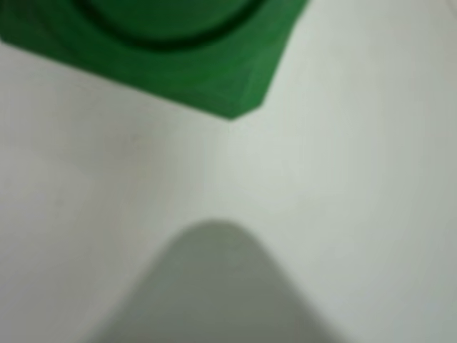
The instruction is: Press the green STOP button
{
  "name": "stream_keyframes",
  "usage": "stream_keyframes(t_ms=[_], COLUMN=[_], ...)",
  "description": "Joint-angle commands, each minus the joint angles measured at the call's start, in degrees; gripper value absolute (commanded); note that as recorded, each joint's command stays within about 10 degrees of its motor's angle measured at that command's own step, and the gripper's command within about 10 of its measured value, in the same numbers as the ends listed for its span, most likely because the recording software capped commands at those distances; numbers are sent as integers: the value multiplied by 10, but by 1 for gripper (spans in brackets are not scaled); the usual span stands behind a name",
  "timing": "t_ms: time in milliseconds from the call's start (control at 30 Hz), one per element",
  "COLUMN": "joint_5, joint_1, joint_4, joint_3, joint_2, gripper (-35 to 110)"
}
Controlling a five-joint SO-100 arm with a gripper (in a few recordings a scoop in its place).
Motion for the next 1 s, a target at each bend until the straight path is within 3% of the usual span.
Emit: stream_keyframes(t_ms=[0, 800, 967], joint_5=[-10, 23, 33], joint_1=[7, -61, -65], joint_4=[14, 134, 149], joint_3=[-98, -499, -497], joint_2=[-3, -162, -162], gripper=[0, 0, 0])
